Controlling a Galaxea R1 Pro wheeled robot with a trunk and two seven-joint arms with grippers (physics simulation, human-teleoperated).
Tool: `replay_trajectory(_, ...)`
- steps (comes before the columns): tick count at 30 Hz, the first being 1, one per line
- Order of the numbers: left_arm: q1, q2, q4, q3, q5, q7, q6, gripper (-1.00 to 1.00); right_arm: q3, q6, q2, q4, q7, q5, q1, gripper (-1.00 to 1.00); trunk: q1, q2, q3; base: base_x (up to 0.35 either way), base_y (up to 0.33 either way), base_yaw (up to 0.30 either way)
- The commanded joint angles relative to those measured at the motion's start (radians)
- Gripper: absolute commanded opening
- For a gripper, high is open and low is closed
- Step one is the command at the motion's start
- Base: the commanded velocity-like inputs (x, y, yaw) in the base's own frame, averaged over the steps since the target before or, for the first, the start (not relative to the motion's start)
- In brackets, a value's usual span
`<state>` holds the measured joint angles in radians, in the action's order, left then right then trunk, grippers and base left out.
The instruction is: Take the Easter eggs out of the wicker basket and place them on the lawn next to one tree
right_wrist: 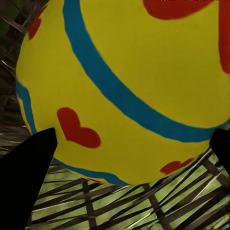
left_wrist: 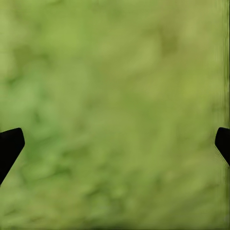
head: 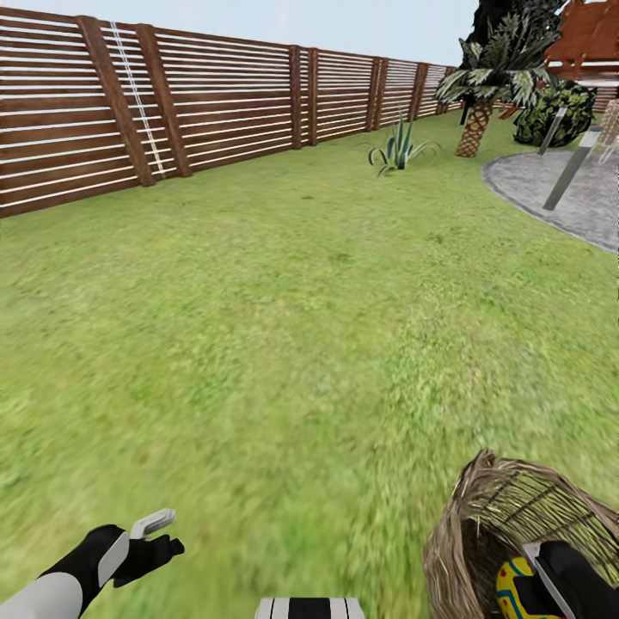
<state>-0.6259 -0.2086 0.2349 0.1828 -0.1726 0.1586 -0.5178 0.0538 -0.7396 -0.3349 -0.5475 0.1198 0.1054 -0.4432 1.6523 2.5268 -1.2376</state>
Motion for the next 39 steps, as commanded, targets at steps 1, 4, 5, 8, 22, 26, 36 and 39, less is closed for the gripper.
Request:
replay_trajectory(1,0.000,0.000,0.001,0.001,-0.008,-0.001,-0.007,1.00,0.005,-0.004,0.001,-0.002,0.009,0.011,0.000,-1.00,-0.001,0.000,0.003,-0.002,0.000,0.000)
replay_trajectory(4,0.000,0.001,0.001,0.000,-0.008,-0.001,-0.007,1.00,0.004,-0.004,0.001,-0.002,0.009,0.010,0.000,-1.00,-0.002,-0.001,0.015,0.000,0.000,0.000)
replay_trajectory(5,0.000,0.001,0.001,0.001,-0.008,-0.001,-0.007,1.00,0.003,-0.004,0.001,-0.001,0.009,0.010,0.000,-1.00,-0.002,-0.001,0.019,0.000,0.000,0.000)
replay_trajectory(8,0.000,0.002,0.001,0.001,-0.008,-0.001,-0.007,1.00,0.003,-0.003,0.001,-0.002,0.009,0.010,0.000,-1.00,-0.004,-0.002,0.030,0.000,0.000,0.000)
replay_trajectory(22,0.000,0.000,0.001,0.001,-0.008,-0.001,-0.007,1.00,0.003,-0.004,0.001,-0.002,0.009,0.008,0.000,-1.00,-0.010,-0.005,0.084,0.000,0.000,0.000)
replay_trajectory(26,0.000,-0.001,0.001,0.001,-0.009,-0.001,-0.007,1.00,0.003,-0.004,0.001,-0.002,0.009,0.008,0.000,-1.00,-0.012,-0.006,0.100,0.000,0.000,0.000)
replay_trajectory(36,0.000,0.000,0.001,0.001,-0.010,0.000,-0.007,1.00,0.004,-0.004,0.000,-0.002,0.009,0.009,0.000,-1.00,-0.016,-0.008,0.139,0.000,0.000,0.000)
replay_trajectory(39,0.000,0.000,0.001,0.001,-0.010,0.000,-0.007,1.00,0.003,-0.004,0.001,-0.002,0.009,0.010,0.000,-1.00,-0.018,-0.009,0.150,0.000,0.000,0.000)
